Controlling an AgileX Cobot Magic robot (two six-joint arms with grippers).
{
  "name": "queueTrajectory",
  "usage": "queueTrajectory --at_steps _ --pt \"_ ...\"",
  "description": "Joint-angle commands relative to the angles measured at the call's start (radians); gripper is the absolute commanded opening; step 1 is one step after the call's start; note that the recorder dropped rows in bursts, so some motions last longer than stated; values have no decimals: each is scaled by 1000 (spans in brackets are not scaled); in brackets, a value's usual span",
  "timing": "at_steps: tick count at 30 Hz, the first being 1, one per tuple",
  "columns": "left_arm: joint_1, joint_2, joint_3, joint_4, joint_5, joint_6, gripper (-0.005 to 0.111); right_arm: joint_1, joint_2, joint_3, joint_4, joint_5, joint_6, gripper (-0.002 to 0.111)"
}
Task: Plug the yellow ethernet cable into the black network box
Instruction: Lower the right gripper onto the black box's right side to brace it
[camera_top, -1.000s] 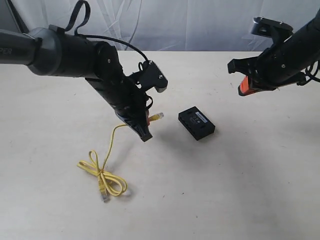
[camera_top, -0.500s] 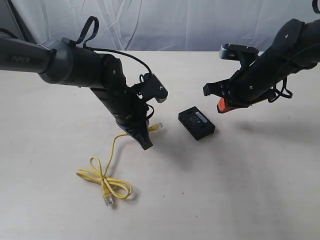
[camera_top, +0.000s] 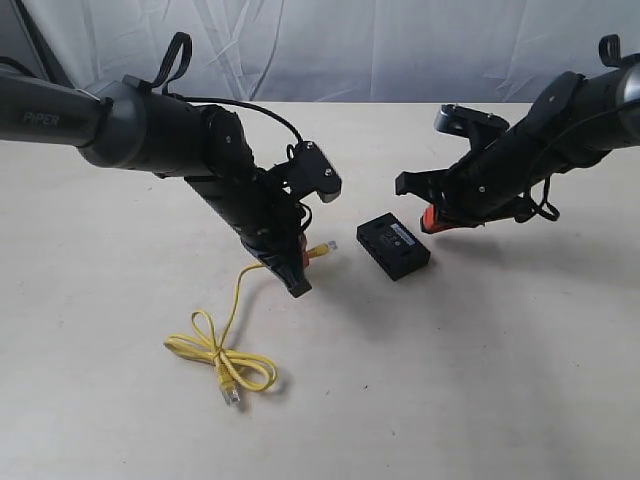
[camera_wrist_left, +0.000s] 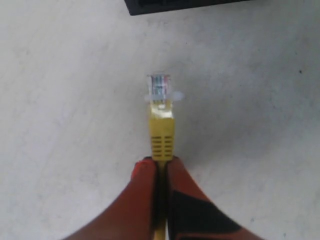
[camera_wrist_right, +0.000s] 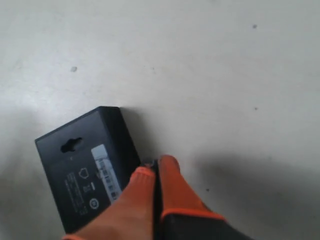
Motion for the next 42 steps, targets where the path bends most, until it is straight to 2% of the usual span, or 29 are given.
queueTrajectory --at_steps 1,9,12,18,26,38,42 --pt "2 1 -3 -20 -13 1 0 0 -1 -4 22 43 -22 0" --pt "2 1 -3 -12 -18 4 0 0 -1 -4 48 165 -58 0" --pt "2 1 -3 -12 -17 65 0 0 -1 -4 42 200 -86 0" --pt "2 1 -3 -8 -17 80 0 -2 -1 -4 26 -10 -15 0" --pt "2 1 -3 -8 -21 79 0 -2 42 -4 70 -30 -19 0" --pt "2 1 -3 -8 -21 79 0 0 60 -4 355 18 -361 0" --pt "2 1 -3 -8 -21 79 0 0 60 -4 360 20 -378 0"
